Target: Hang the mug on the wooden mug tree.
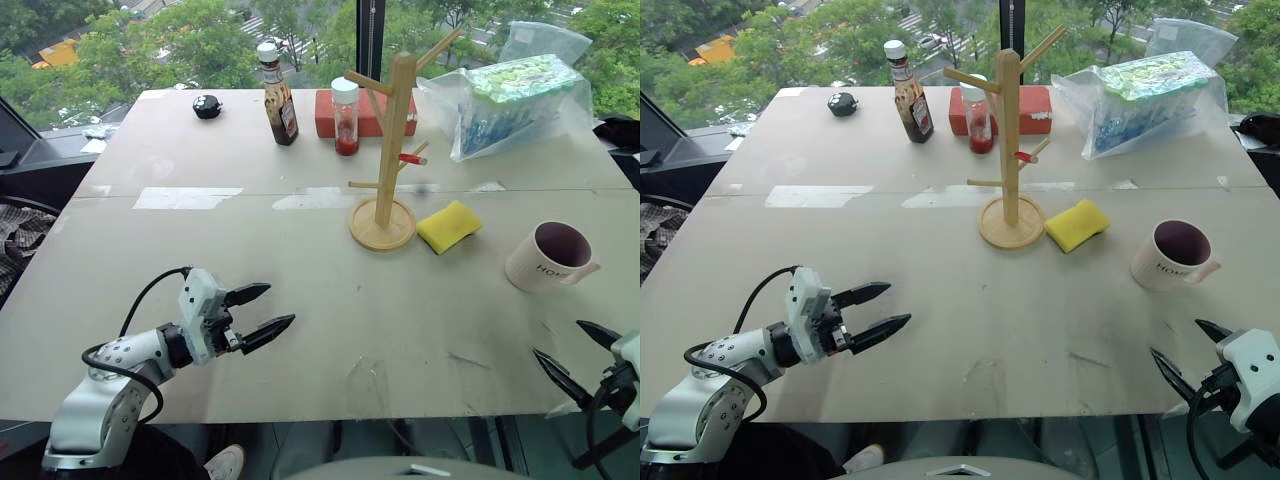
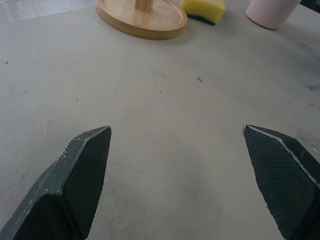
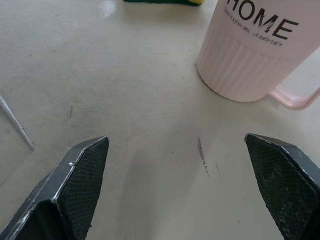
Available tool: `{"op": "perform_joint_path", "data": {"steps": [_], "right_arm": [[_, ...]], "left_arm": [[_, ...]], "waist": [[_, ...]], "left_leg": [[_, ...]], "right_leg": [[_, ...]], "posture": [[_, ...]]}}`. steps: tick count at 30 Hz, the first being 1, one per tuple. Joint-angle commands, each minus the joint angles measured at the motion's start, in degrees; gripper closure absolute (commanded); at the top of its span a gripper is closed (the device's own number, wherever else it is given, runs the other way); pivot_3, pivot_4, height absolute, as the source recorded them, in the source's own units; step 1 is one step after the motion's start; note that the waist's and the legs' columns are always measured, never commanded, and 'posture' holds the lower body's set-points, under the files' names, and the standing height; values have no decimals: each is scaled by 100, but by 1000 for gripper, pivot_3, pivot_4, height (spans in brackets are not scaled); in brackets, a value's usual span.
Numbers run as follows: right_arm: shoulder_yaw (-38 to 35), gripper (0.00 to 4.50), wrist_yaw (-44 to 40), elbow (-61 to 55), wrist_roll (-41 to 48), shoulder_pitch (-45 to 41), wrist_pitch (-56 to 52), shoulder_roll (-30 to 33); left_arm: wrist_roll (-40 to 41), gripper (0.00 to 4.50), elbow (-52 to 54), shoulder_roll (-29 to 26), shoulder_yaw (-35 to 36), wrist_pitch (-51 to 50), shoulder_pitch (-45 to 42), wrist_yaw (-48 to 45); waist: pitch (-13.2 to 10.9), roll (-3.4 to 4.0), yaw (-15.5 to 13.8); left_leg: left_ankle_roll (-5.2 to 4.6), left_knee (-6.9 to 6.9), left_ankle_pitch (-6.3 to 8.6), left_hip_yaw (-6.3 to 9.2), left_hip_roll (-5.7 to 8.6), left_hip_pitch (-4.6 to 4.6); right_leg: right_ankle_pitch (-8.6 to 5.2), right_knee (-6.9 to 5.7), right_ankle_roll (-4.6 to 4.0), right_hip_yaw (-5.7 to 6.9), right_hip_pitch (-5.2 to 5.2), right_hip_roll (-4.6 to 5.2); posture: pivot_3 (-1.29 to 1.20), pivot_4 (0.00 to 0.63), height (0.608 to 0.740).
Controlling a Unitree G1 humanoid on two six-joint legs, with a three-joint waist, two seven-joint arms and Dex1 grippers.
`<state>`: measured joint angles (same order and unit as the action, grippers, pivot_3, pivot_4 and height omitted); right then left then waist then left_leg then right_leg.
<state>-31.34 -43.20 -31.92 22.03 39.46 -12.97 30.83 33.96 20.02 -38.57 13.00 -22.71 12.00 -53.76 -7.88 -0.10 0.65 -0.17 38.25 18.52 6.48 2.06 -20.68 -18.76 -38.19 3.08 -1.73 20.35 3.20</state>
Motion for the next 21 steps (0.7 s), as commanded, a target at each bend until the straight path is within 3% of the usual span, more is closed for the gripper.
{"op": "perform_joint_path", "data": {"steps": [1,9,21], "right_arm": [[-2,77,330,-24,-18,-222,11,-140],[-297,77,1978,765,-348,-1309,-555,-686],[-283,77,2585,1735,-163,-2620,-567,-720]], "left_arm": [[336,152,308,-48,62,-151,-340,-19],[1212,152,1277,-402,-444,-651,-1158,-786],[1408,152,1821,-567,-518,-784,-1207,-697]], "waist": [[0,-1,-6],[1,17,12],[2,26,19]], "left_leg": [[0,0,0,0,0,0],[1,-5,0,7,4,-4],[1,-4,-1,-2,1,-2]], "right_leg": [[0,0,0,0,0,0],[1,10,-2,9,-1,0],[1,7,-2,0,-1,-9]], "posture": [[0,150,740],[0,150,740],[0,150,740]]}}
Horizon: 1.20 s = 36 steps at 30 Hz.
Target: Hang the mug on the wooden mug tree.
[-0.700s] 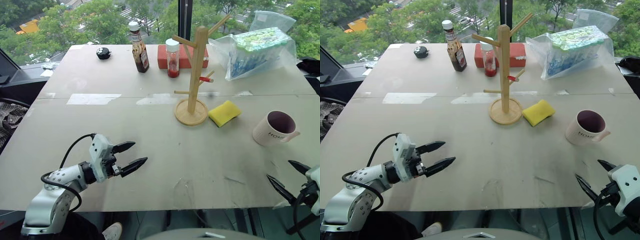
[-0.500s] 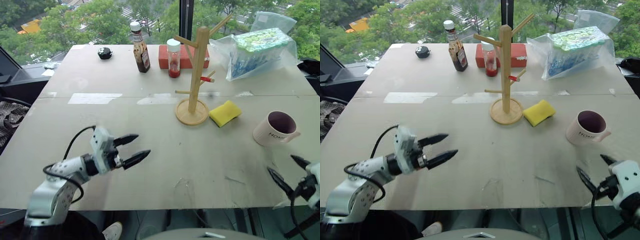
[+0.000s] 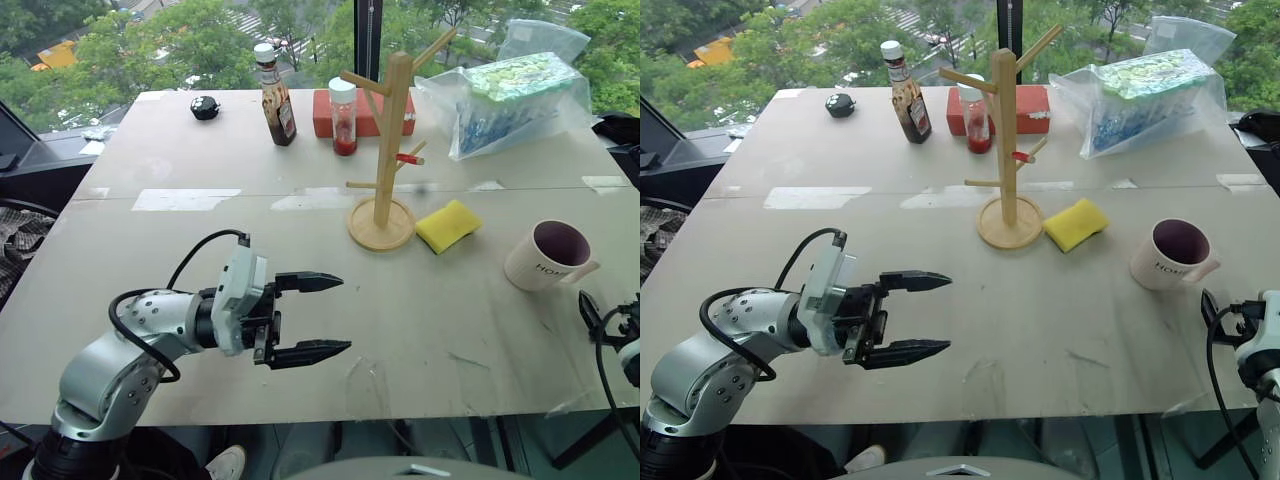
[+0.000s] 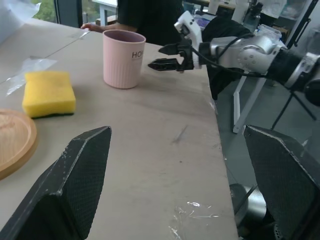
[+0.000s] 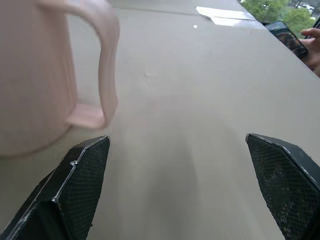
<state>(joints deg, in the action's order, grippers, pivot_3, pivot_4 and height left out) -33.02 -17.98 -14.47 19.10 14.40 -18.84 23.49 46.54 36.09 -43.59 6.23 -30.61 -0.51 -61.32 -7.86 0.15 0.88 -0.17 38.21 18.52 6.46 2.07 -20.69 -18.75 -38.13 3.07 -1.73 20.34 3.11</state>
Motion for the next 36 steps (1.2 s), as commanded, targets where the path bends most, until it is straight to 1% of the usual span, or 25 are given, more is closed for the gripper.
{"op": "perform_joint_path", "data": {"steps": [1,4,6,15,21,22,24,25,26,27,28,31,32,34,36], "right_arm": [[-87,77,58,27,140,-180,5,27],[-38,77,49,98,166,-338,-28,51],[-31,77,47,119,214,-444,-85,60],[19,77,-156,-82,437,-451,-258,150],[242,77,-219,361,316,-835,-173,280],[296,303,-249,471,297,-940,-124,302],[407,949,-311,673,257,-1126,-57,347],[455,1417,-345,774,234,-1206,-21,367],[480,1666,-370,855,229,-1271,1,373],[497,2243,-390,912,233,-1311,19,379],[525,2607,-432,969,230,-1341,38,399],[597,4051,-592,1091,215,-1390,140,446],[616,4433,-642,1123,196,-1401,190,465],[649,4433,-754,1091,207,-1401,244,500],[714,4433,-938,824,217,-1355,299,633]], "left_arm": [[157,152,272,-81,196,2,96,97],[254,152,632,-138,272,-69,256,290],[348,152,717,-160,259,-146,201,421],[479,152,530,-195,172,-279,-127,536],[611,152,608,-201,170,-374,-231,612],[655,52,647,-213,204,-389,-222,629],[720,0,688,-242,271,-404,-199,668],[726,0,695,-259,288,-405,-195,683],[738,0,698,-270,305,-407,-192,706],[750,0,699,-278,319,-406,-189,731],[763,0,686,-277,330,-409,-198,760],[793,0,670,-251,330,-417,-218,870],[801,0,671,-235,317,-423,-223,912],[733,0,654,-202,290,-392,-209,983],[607,0,613,-106,305,-293,-178,1125]], "waist": [[0,0,-2],[0,0,-1],[-1,2,-5],[0,3,0],[0,3,18],[0,3,20],[0,3,16],[0,4,15],[0,4,15],[0,4,13],[0,4,5],[0,4,-9],[0,4,-5],[0,4,4],[-1,5,6]], "left_leg": [[0,0,0,0,0,0],[0,0,0,-1,0,-2],[0,0,0,-1,0,-2],[0,4,0,-1,0,-1],[0,5,0,-4,0,2],[0,5,0,-4,0,2],[0,6,0,-4,0,1],[0,6,0,-3,0,1],[0,6,0,-3,0,0],[0,6,0,-3,0,0],[0,6,0,-3,0,-1],[0,6,0,-2,0,-2],[0,6,0,-2,0,-2],[0,6,0,-3,0,-2],[0,6,0,-3,0,-1]], "right_leg": [[0,0,0,0,0,0],[0,2,0,0,0,0],[0,2,0,-2,1,1],[0,-3,0,1,0,-2],[0,-4,0,-3,-1,-4],[0,-4,0,-3,-1,-5],[0,-4,0,-3,0,-5],[0,-4,0,-1,0,-5],[0,-4,0,-1,0,-5],[0,-4,0,-1,0,-5],[0,-4,0,-1,1,-5],[0,-3,0,2,0,-3],[0,-3,0,3,0,-3],[0,-3,0,1,0,-3],[0,-3,0,0,0,-3]], "posture": [[0,150,740],[0,150,740],[0,150,740],[0,150,740],[0,150,740],[0,150,740],[0,150,740],[0,150,740],[0,150,740],[0,150,740],[0,150,740],[0,150,740],[0,150,740],[0,150,740],[0,150,740]]}}
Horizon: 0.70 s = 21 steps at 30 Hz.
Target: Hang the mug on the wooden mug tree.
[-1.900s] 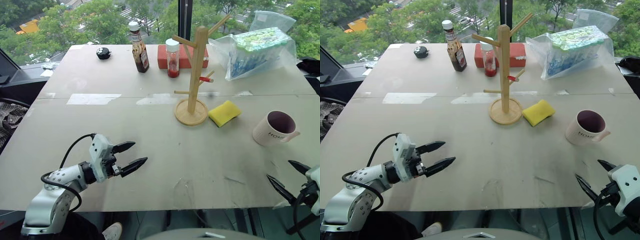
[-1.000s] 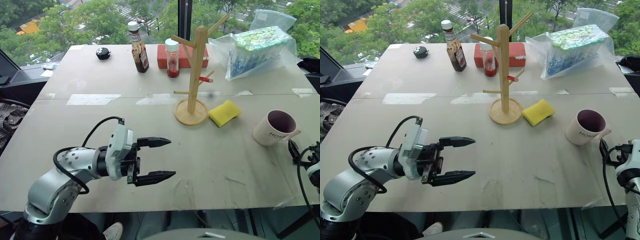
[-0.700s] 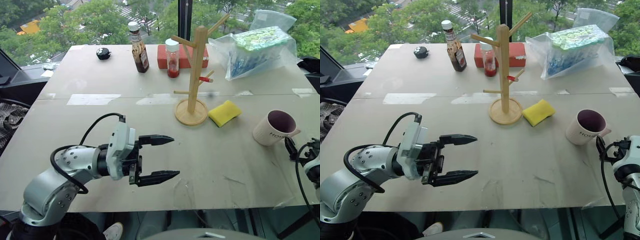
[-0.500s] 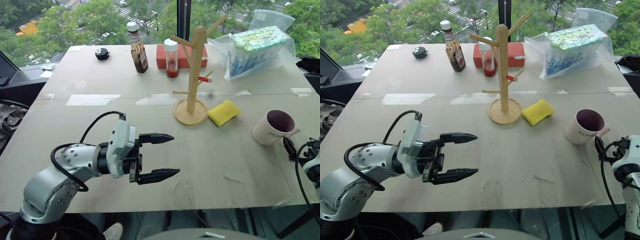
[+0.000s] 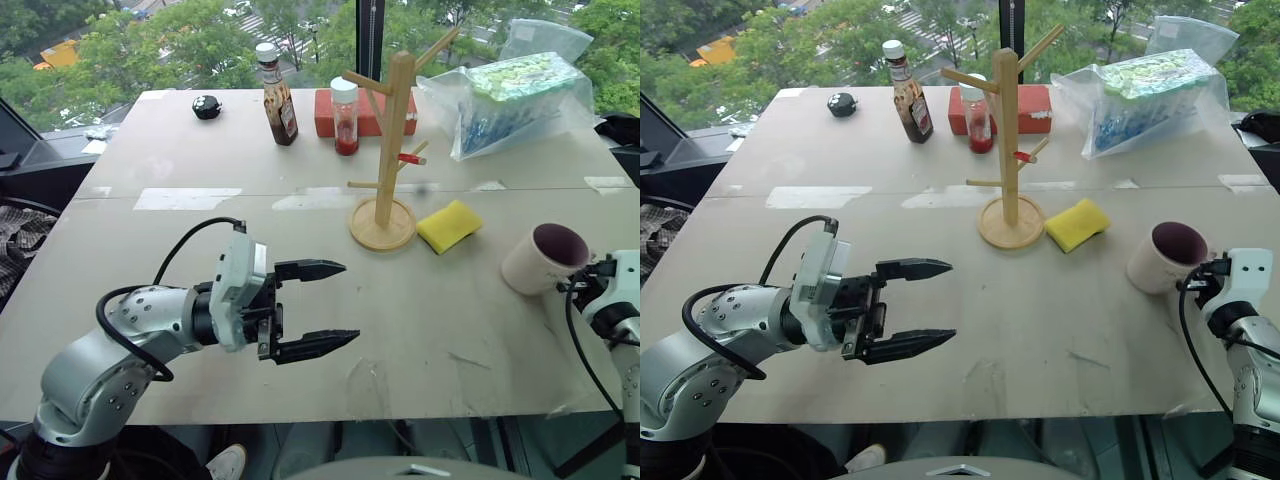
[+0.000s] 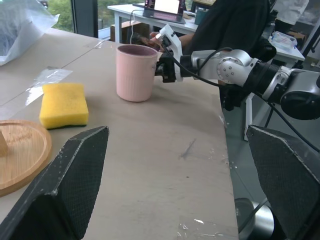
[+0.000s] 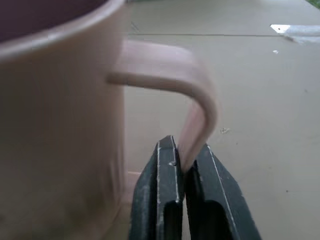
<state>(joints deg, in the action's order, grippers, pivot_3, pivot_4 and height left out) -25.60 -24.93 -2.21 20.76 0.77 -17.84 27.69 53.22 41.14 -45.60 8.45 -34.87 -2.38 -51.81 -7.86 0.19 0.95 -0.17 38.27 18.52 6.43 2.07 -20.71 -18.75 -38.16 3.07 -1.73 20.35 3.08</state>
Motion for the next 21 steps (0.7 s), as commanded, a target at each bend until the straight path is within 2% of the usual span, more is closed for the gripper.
{"op": "perform_joint_path", "data": {"steps": [1,4,6,10,15,21], "right_arm": [[39,4433,-356,-639,35,42,235,314],[393,4433,-538,-1727,-80,-68,122,700],[809,4433,-463,-2428,-253,-457,-244,1004],[1723,4433,-331,-3166,-631,-1312,-1112,1444],[2770,4433,-219,-3294,-1054,-2566,-2176,1543],[3445,4433,-477,-2654,-1635,-3619,-2348,1712]], "left_arm": [[-58,0,70,176,146,181,39,271],[-21,0,-163,638,510,619,339,381],[-27,0,-256,793,849,910,725,128],[118,0,-618,854,1255,1172,1243,-419],[146,0,-906,1004,1608,1448,1643,-764],[162,0,-478,1157,1558,1406,1773,-263]], "waist": [[-1,2,-1],[-8,13,19],[-9,16,105],[-3,-6,123],[-5,-16,-8],[-6,-18,-27]], "left_leg": [[0,0,0,-1,0,0],[0,0,0,-3,0,0],[0,-2,0,-13,-3,-1],[1,-3,0,0,-7,-2],[1,3,0,18,3,-15],[1,-1,0,37,7,-35]], "right_leg": [[0,0,0,-1,0,0],[0,0,0,-4,2,1],[0,-6,0,-9,11,-1],[0,-11,0,-9,20,-8],[1,8,0,1,20,3],[0,15,0,18,32,9]], "posture": [[0,150,740],[0,150,740],[0,150,740],[0,150,740],[0,150,740],[0,150,740]]}}
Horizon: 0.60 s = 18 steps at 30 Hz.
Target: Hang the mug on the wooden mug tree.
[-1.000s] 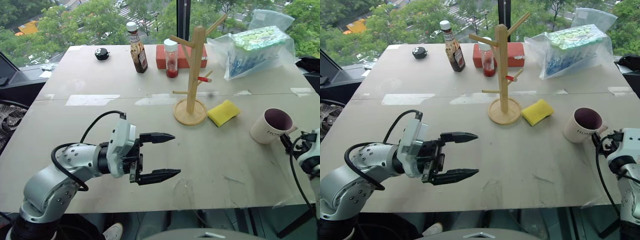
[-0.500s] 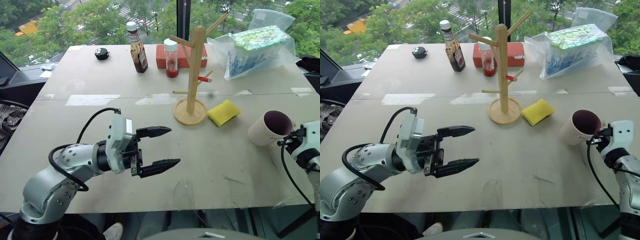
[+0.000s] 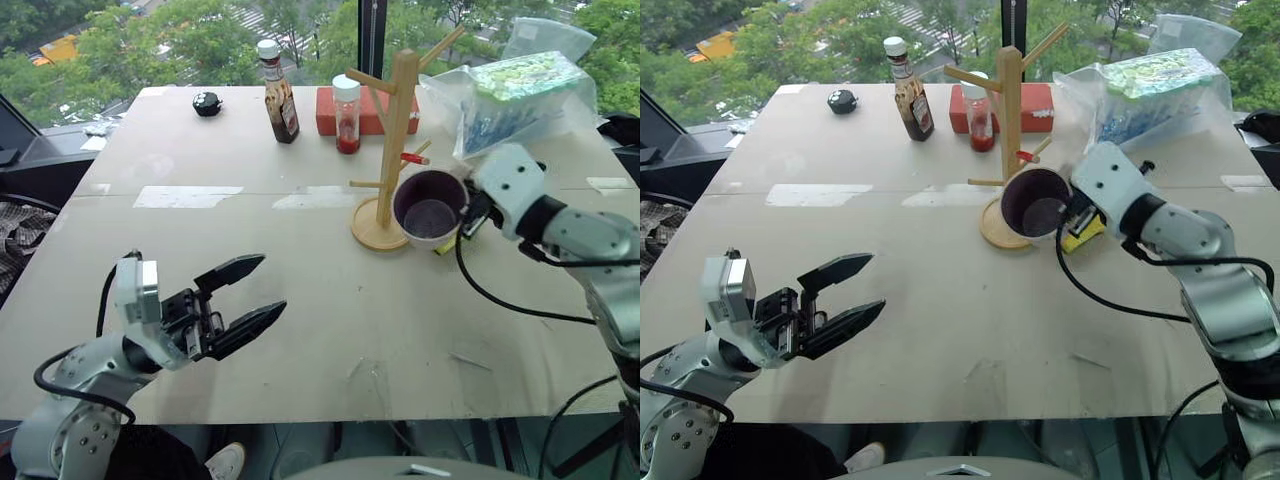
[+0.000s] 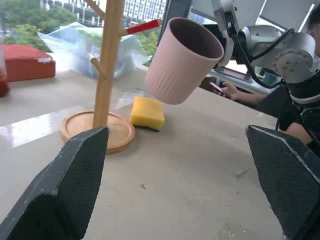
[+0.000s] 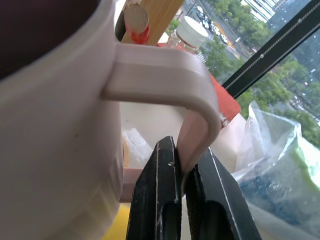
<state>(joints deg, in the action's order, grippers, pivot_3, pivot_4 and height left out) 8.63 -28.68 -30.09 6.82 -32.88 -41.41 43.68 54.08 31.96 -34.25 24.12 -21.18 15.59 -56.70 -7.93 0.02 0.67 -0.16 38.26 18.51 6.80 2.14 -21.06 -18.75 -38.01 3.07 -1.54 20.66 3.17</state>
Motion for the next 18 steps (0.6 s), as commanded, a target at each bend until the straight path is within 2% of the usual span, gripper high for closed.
{"op": "perform_joint_path", "data": {"steps": [1,8,15,18], "right_arm": [[56,4433,-135,229,-264,-367,11,94],[547,4433,-431,694,-366,-1220,-51,-354],[604,4433,-743,548,-392,-1396,-276,-399],[889,4433,-772,945,-627,-1683,-253,-531]], "left_arm": [[68,0,508,34,-59,23,-37,308],[30,0,683,127,-198,91,142,523],[96,0,693,133,-79,161,307,531],[98,0,678,174,-94,202,278,581]], "waist": [[0,-1,4],[0,0,145],[0,0,131],[-1,2,170]], "left_leg": [[0,1,0,3,0,-6],[0,-2,0,-7,-1,-3],[0,-1,0,-3,0,-10],[0,-1,0,-3,0,-7]], "right_leg": [[0,1,0,3,0,0],[0,-4,0,-8,6,-2],[0,0,0,-1,7,1],[0,-3,0,-3,8,0]], "posture": [[0,150,740],[0,150,740],[0,150,740],[0,150,740]]}}
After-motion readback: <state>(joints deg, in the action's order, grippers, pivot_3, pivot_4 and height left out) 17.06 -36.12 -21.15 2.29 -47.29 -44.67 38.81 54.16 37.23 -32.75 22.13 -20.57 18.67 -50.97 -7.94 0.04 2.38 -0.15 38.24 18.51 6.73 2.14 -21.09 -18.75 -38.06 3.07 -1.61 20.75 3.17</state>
